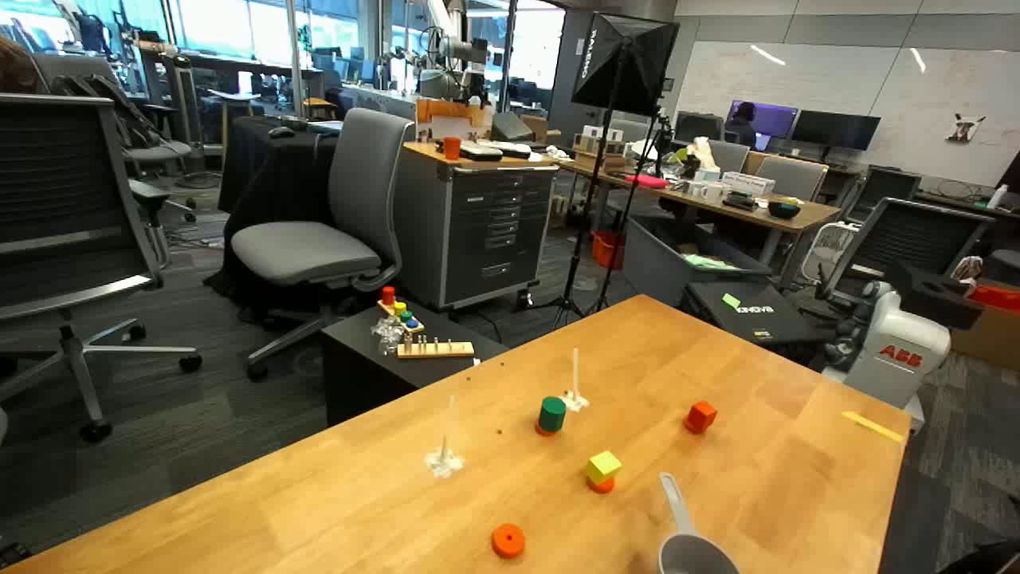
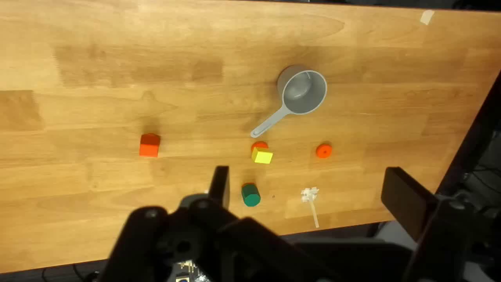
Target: Put all the blocks in the cup
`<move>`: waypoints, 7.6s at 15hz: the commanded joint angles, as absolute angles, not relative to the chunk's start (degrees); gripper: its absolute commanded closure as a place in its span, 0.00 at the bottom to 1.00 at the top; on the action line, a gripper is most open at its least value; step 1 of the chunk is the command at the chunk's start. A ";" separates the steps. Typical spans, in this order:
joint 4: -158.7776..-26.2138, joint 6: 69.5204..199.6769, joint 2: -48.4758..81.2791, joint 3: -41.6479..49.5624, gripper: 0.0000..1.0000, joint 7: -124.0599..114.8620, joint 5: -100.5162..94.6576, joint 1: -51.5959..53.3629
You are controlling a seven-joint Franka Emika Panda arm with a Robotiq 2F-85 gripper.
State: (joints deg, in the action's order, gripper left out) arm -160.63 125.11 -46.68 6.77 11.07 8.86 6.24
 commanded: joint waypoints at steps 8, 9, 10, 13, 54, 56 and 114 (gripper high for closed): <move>-160.49 124.83 -46.38 6.35 0.00 11.36 9.22 5.78; -160.09 125.61 -45.42 6.22 0.00 11.55 9.05 5.88; -158.87 125.81 -43.24 6.26 0.00 11.20 9.50 6.18; -154.75 126.68 -35.37 6.72 0.00 13.11 10.15 7.88; -114.76 139.78 33.89 5.52 0.00 4.35 2.47 -4.56; -112.85 140.10 36.36 5.80 0.00 3.66 1.13 -4.26; -131.66 137.90 22.58 -5.80 0.87 8.27 1.85 0.49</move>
